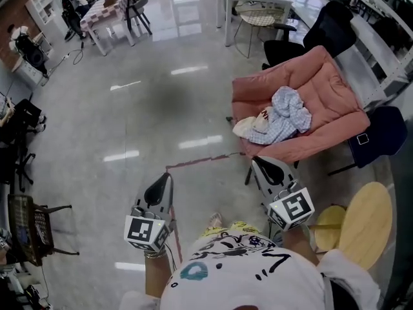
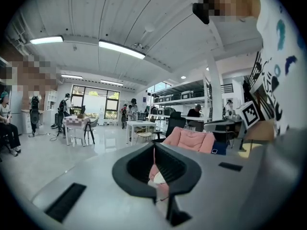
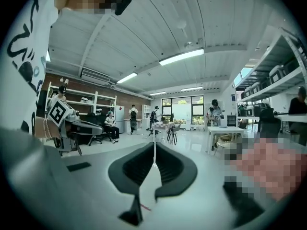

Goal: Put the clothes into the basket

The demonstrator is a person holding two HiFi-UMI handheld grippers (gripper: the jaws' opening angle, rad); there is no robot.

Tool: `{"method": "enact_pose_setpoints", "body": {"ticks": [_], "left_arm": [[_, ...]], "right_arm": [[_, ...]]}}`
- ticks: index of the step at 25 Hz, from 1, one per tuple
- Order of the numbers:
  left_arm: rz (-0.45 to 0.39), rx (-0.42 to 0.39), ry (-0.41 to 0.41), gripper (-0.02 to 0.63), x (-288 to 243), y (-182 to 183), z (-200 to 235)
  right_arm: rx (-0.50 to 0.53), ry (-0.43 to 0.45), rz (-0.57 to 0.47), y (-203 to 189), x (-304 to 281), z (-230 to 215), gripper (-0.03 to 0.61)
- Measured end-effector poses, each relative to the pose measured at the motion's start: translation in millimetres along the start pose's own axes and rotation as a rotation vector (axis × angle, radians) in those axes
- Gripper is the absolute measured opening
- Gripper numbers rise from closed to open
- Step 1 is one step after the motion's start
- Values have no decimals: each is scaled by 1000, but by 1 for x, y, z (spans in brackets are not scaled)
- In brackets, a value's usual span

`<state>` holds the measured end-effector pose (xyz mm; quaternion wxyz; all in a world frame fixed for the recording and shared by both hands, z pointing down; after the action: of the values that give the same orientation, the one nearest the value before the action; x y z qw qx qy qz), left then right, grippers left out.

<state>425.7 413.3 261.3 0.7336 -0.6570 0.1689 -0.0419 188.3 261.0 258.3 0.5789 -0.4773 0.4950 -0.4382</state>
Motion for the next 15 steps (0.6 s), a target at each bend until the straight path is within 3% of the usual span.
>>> {"method": "enact_pose_setpoints", "body": {"ticks": [9, 15], "left_arm": [[37, 14, -73, 18, -50, -5, 28], [54, 2, -103, 18, -93, 2, 43]], "right_arm": [[-34, -116, 43, -15, -22, -35, 29], [-46, -142, 42, -16, -50, -63, 29]]}}
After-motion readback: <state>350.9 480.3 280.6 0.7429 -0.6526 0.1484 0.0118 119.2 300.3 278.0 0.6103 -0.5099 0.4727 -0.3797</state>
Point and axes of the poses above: the fingertips, and each gripper's own axes: x backward along the fingers, z to its left, y out of its top, the point moved 6 cm from there along x, backward along the fingers, and after that the axes turned 6 degrees about -y, right-handed, at the moved point
